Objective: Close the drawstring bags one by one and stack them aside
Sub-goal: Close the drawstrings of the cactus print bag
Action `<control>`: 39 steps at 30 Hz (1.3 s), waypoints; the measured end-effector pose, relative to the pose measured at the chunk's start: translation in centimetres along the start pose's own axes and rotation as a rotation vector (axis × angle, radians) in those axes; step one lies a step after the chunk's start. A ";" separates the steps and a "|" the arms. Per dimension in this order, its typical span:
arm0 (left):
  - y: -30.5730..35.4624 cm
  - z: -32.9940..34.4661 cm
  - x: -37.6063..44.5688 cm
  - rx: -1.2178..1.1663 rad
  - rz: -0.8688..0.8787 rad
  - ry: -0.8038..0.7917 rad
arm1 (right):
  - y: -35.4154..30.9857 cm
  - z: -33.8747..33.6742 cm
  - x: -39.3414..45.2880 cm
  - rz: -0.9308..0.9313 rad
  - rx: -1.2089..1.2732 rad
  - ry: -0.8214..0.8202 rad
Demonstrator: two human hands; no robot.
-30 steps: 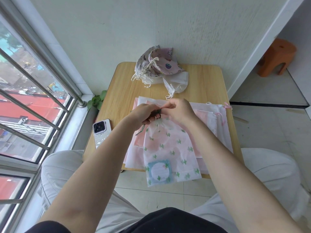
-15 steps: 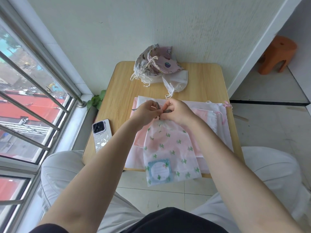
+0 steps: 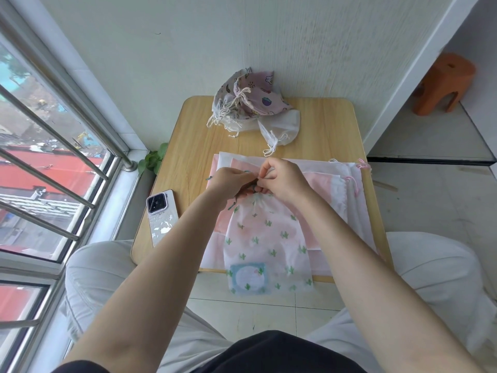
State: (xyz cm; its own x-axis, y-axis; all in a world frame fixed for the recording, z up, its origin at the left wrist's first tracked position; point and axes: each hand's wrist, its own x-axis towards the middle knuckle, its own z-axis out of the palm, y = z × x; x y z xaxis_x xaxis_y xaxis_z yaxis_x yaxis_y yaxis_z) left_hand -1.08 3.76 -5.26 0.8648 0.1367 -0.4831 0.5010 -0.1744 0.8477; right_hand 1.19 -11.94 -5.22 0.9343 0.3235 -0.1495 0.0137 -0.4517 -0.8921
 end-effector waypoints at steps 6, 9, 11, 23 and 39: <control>0.3 -0.4 -0.3 -0.049 0.018 -0.113 | 0.1 -0.2 0.0 -0.014 -0.024 0.004; 0.2 -0.5 -0.4 -0.069 0.033 -0.135 | 0.1 -0.4 -0.1 -0.028 -0.040 0.008; 0.1 -0.5 -0.2 -0.103 0.024 -0.115 | 0.1 -0.5 -0.1 -0.026 -0.032 0.012; 0.6 -0.3 -0.7 0.150 0.017 -0.061 | 0.6 -0.1 0.1 0.014 -0.038 0.064; 1.0 1.4 -0.6 0.589 0.195 0.088 | -0.2 -0.7 0.0 -0.115 -0.405 0.008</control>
State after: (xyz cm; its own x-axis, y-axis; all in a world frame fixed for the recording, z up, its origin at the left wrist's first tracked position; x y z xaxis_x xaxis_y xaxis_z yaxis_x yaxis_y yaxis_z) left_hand -1.03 2.14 -4.42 0.9489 0.1239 -0.2902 0.2892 -0.7091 0.6430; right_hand 1.48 -12.46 -4.78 0.9212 0.3854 -0.0540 0.2555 -0.7037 -0.6630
